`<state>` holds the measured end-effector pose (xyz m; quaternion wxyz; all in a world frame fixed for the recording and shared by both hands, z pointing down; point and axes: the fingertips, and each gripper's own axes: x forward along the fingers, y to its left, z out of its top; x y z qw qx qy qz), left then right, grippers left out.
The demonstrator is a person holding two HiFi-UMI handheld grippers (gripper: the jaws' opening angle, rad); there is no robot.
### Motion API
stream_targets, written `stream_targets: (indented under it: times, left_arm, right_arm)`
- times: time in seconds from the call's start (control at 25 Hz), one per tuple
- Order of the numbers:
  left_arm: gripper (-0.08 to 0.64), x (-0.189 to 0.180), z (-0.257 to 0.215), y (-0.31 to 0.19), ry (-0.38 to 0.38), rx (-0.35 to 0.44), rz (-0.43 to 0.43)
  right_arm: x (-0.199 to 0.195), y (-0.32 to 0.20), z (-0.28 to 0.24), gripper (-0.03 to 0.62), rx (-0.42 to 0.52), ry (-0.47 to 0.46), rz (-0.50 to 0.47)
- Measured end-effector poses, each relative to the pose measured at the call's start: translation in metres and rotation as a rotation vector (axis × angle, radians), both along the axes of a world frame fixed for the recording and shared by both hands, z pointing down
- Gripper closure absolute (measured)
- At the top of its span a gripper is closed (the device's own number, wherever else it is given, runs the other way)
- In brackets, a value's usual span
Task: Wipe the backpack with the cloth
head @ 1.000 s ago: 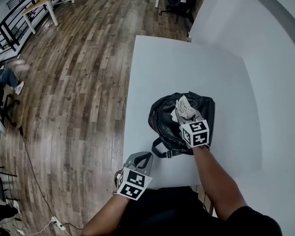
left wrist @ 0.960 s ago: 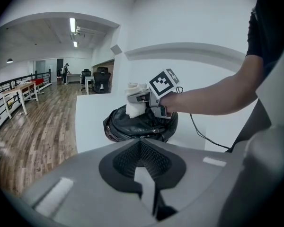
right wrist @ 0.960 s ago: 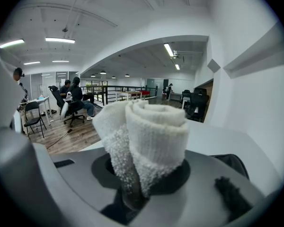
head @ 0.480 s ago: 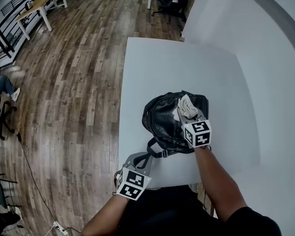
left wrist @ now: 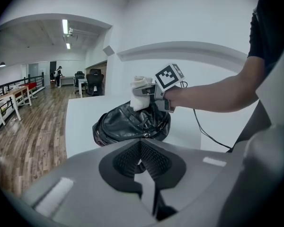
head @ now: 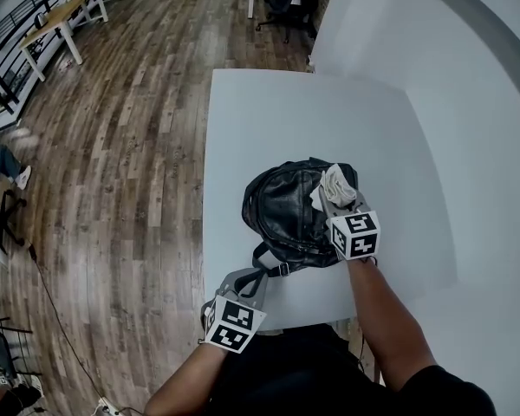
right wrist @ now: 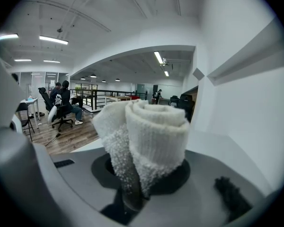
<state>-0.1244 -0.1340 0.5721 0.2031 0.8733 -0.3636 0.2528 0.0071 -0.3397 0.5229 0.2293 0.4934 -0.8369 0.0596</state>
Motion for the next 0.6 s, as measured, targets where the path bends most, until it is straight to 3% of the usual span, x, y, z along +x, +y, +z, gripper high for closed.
stream_targets:
  times: [0.6]
  left_arm:
    - [0.554,0.014,-0.006,0.008,-0.002,0.021,0.028]
  right_arm:
    - [0.037,0.011,-0.03,0.503,0.059,-0.015,0.057]
